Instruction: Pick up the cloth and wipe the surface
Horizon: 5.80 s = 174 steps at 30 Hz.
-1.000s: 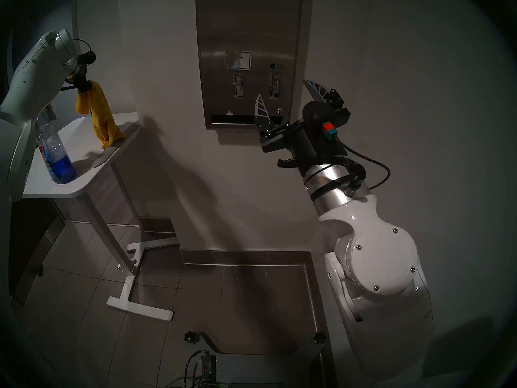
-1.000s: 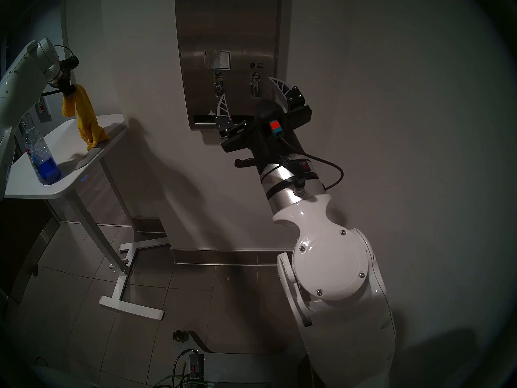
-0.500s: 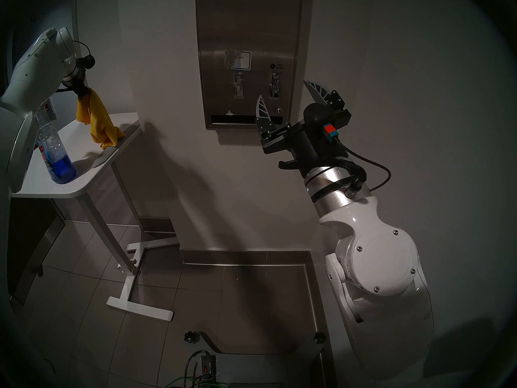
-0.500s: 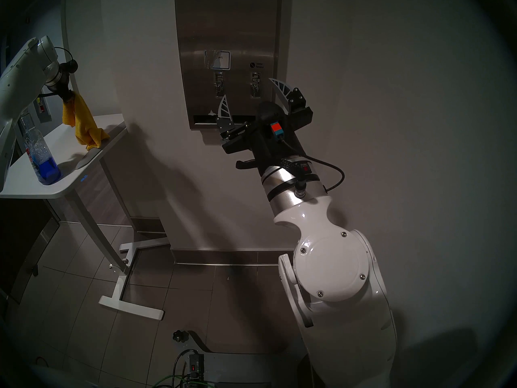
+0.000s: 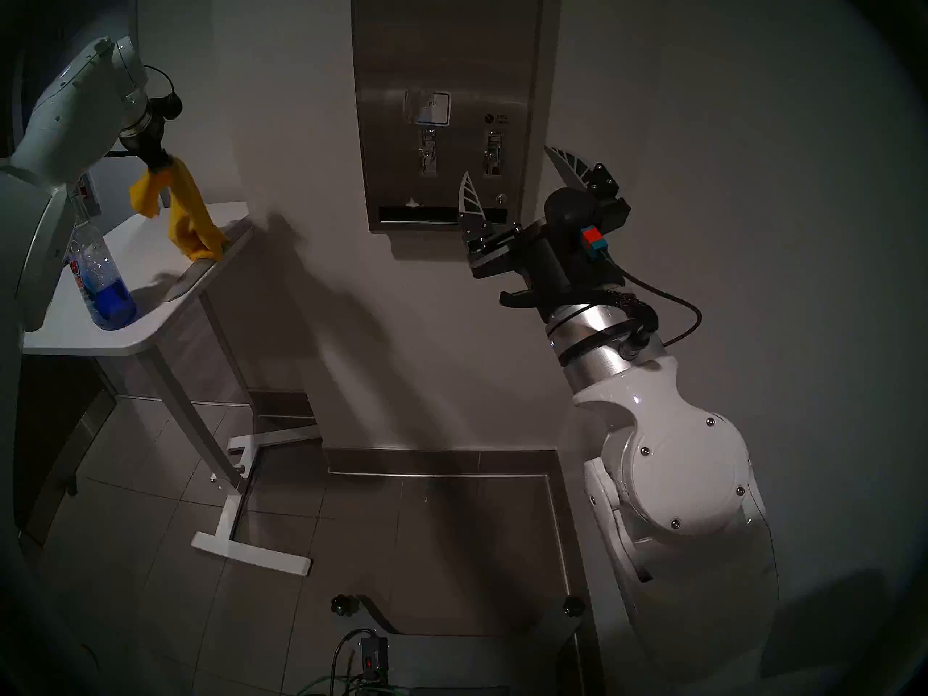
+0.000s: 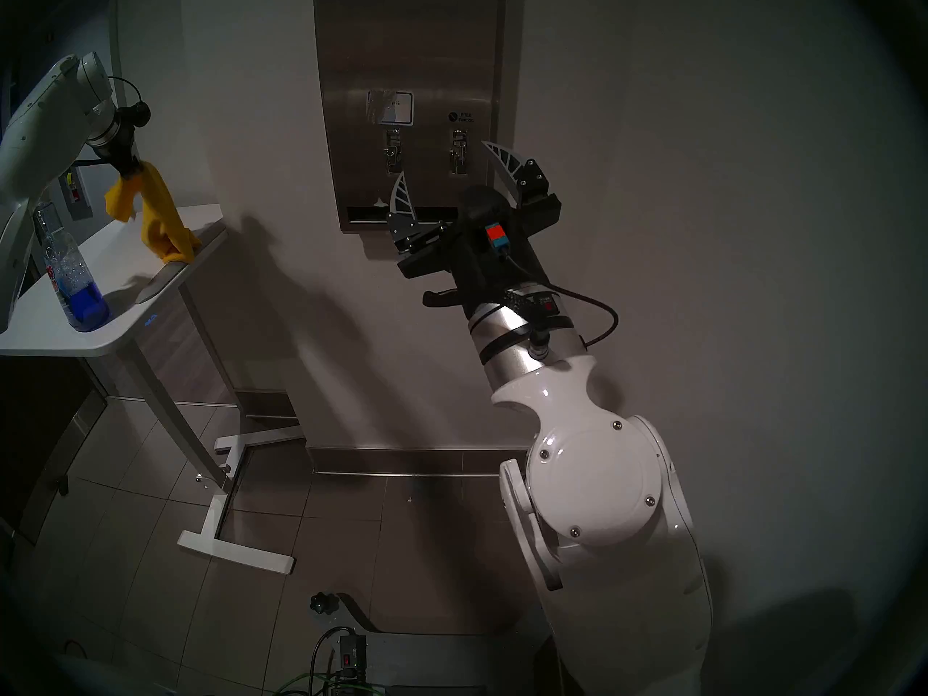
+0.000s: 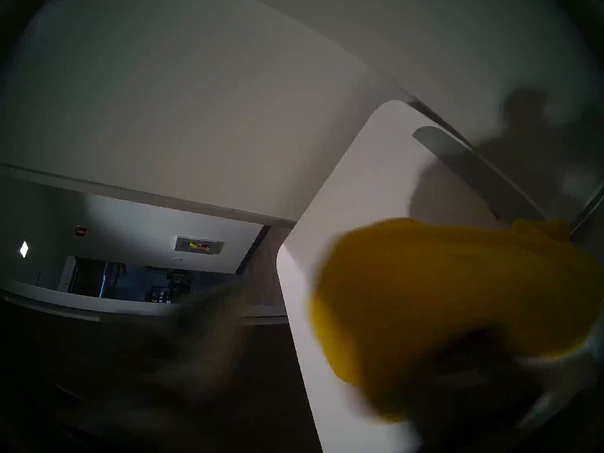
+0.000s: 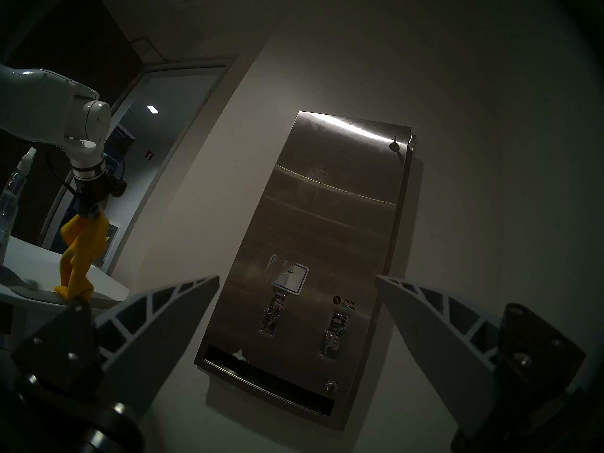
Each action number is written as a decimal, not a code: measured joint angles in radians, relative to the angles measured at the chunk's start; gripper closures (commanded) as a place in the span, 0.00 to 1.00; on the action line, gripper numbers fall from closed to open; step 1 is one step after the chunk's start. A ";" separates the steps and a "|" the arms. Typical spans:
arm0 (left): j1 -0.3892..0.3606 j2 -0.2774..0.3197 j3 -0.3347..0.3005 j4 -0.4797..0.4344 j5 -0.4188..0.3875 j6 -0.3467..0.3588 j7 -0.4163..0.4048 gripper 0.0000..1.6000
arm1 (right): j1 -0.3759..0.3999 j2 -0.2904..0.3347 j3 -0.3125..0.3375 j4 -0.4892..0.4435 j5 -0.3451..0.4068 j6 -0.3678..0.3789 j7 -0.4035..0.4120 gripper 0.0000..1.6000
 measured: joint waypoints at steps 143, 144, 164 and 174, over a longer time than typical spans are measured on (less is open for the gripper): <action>0.010 -0.045 -0.023 0.185 -0.006 -0.084 -0.196 0.00 | -0.050 0.042 0.143 0.000 0.095 -0.013 0.110 0.00; 0.009 -0.044 -0.033 0.183 -0.014 -0.084 -0.184 0.00 | -0.050 0.043 0.139 0.000 0.099 -0.013 0.117 0.00; -0.076 -0.049 -0.238 0.006 -0.157 -0.051 -0.027 0.00 | -0.068 0.054 0.096 0.001 0.126 -0.010 0.184 0.00; -0.103 -0.031 -0.368 -0.042 -0.258 -0.030 -0.003 0.00 | -0.069 0.052 0.084 0.006 0.137 -0.010 0.202 0.00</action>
